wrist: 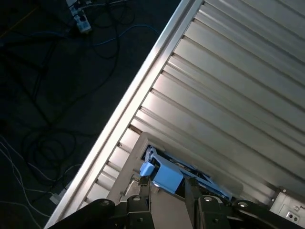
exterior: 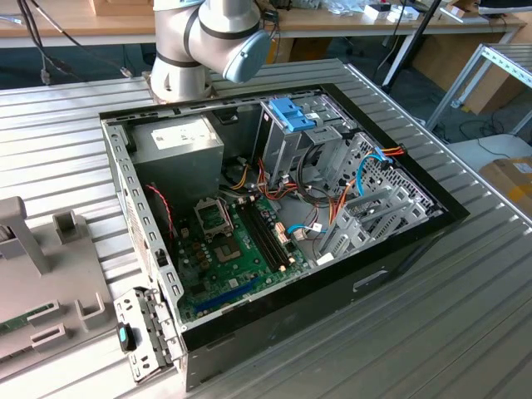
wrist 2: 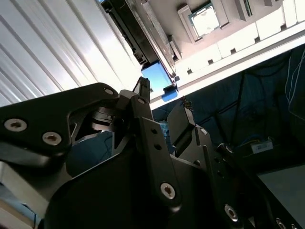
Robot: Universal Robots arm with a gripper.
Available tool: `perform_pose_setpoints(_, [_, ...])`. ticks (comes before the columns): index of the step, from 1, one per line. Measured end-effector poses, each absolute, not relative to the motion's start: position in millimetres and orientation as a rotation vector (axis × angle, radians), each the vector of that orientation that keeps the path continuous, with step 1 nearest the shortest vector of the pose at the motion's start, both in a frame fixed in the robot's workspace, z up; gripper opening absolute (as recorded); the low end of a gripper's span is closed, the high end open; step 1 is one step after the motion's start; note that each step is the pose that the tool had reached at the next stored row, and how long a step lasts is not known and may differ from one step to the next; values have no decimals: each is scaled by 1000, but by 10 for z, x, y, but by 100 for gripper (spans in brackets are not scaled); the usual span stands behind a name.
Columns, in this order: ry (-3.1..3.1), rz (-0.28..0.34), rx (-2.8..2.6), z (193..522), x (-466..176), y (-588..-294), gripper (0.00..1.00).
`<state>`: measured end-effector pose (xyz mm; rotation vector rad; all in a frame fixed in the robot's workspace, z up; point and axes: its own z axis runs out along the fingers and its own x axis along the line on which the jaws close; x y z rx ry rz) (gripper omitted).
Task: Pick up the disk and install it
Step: 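Pick up the disk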
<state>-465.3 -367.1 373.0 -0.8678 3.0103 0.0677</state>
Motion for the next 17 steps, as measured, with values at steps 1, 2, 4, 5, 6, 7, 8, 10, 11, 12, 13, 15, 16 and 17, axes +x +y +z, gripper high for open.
perform_pose_setpoints(1, [3001,68,-903,3730,-4653,-3671,42])
perform_pose_setpoints(2, [2992,68,-931,3730,-4653,-3671,42])
perform_pose_setpoints(4, [2951,68,-1059,3730,-4653,-3671,42])
perform_pose_setpoints(5, [2937,69,-1100,3730,-4653,-3671,42])
perform_pose_setpoints(6, [2923,69,-1138,3730,-4653,-3671,42])
perform_pose_setpoints(7, [2914,69,-1163,3730,-4653,-3671,42])
perform_pose_setpoints(8, [2906,69,-1182,3730,-4653,-3671,42])
perform_pose_setpoints(10, [2889,69,-1226,3730,-4653,-3671,42])
perform_pose_setpoints(11, [2878,69,-1251,3730,-4653,-3671,42])
perform_pose_setpoints(12, [2878,69,-1252,3730,-4653,-3671,42])
perform_pose_setpoints(13, [2878,69,-1252,3730,-4653,-3671,42])
perform_pose_setpoints(15, [2874,69,-1261,3730,-4653,-3671,42])
perform_pose_setpoints(16, [2851,69,-1314,3730,-4653,-3671,42])
perform_pose_setpoints(17, [2830,69,-1362,3729,-4653,-3671,42])
